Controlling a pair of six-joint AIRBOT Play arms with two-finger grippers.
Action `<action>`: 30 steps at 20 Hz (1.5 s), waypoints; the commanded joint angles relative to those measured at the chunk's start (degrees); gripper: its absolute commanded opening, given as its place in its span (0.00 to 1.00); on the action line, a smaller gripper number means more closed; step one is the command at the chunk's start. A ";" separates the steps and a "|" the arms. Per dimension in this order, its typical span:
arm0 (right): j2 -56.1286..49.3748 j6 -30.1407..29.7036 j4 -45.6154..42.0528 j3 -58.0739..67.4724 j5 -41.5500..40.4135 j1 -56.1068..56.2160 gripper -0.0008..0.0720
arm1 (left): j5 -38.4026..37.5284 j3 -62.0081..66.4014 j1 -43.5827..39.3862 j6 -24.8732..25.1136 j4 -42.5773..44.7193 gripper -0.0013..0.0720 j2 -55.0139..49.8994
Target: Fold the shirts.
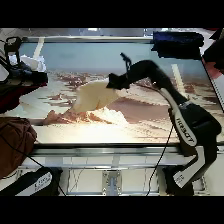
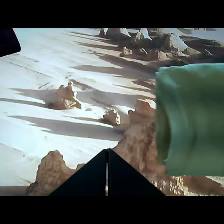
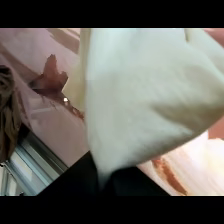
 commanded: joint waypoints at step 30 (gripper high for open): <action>38.66 1.79 -28.48 -14.71 -35.36 -59.56 0.91 | -2.16 -0.02 0.07 0.00 -0.17 0.04 -0.04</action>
